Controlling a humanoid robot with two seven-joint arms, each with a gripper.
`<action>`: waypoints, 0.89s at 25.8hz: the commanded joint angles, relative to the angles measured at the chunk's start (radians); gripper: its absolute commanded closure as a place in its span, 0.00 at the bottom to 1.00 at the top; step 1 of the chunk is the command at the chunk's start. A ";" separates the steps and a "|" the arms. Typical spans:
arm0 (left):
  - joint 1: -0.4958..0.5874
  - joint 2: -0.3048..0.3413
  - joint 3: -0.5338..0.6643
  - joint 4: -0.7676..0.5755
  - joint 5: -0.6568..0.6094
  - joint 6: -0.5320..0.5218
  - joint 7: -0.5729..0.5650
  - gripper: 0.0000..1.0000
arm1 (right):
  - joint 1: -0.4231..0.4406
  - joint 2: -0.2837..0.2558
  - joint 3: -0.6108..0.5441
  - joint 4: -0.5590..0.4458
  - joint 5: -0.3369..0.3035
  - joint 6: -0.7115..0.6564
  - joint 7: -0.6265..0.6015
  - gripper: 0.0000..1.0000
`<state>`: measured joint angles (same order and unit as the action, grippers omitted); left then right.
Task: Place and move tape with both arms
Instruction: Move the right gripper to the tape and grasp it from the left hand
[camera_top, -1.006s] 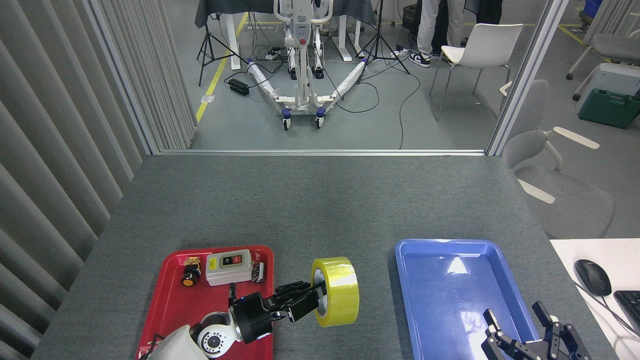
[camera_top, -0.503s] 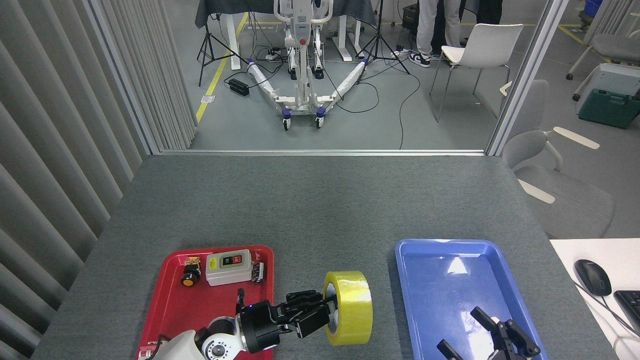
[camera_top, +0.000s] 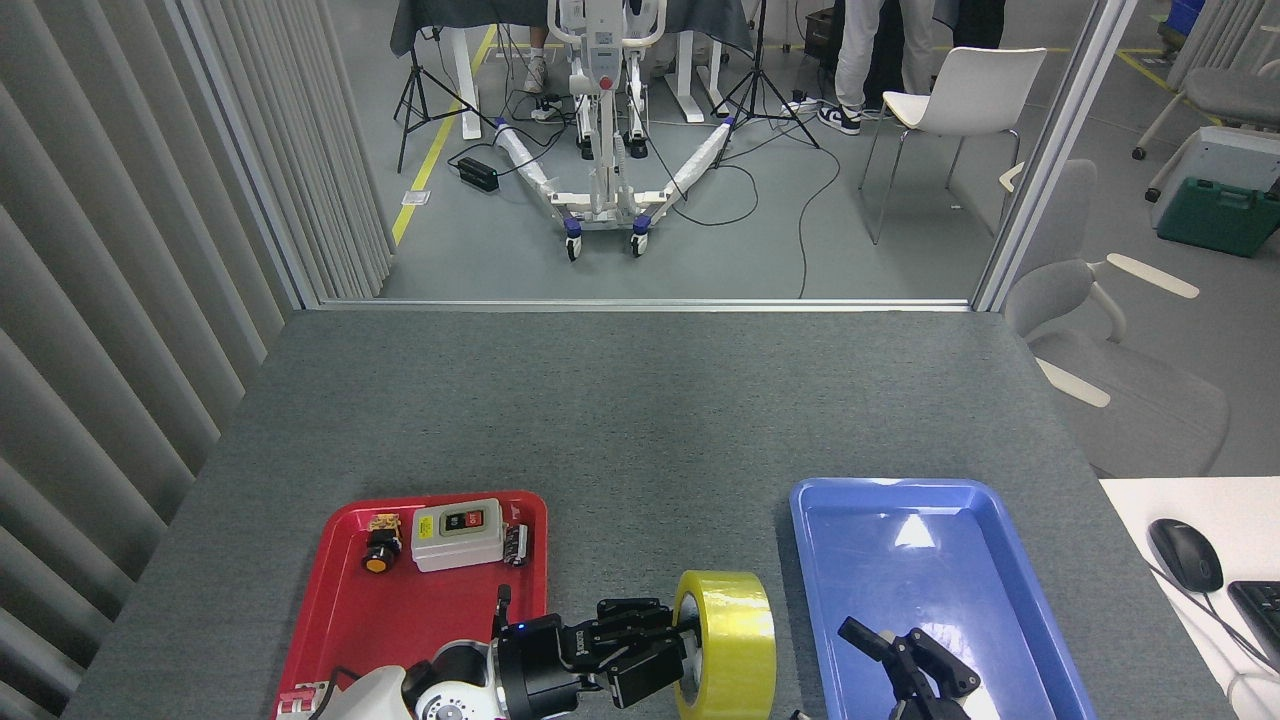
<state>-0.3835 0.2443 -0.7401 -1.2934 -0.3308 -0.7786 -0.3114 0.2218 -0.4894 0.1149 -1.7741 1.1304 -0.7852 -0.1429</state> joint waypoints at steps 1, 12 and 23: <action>-0.002 0.003 -0.015 -0.012 -0.001 0.015 0.003 1.00 | -0.010 -0.011 0.051 -0.019 0.002 0.000 0.000 0.00; -0.005 -0.005 -0.016 -0.003 -0.001 0.021 0.005 1.00 | -0.004 -0.067 0.068 -0.021 -0.001 0.000 -0.030 0.00; -0.005 -0.007 -0.024 -0.003 -0.001 0.021 0.005 1.00 | -0.042 -0.054 0.177 -0.021 0.005 0.000 -0.026 0.07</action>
<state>-0.3882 0.2378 -0.7629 -1.2962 -0.3313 -0.7575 -0.3066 0.1975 -0.5447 0.2574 -1.7948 1.1325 -0.7857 -0.1763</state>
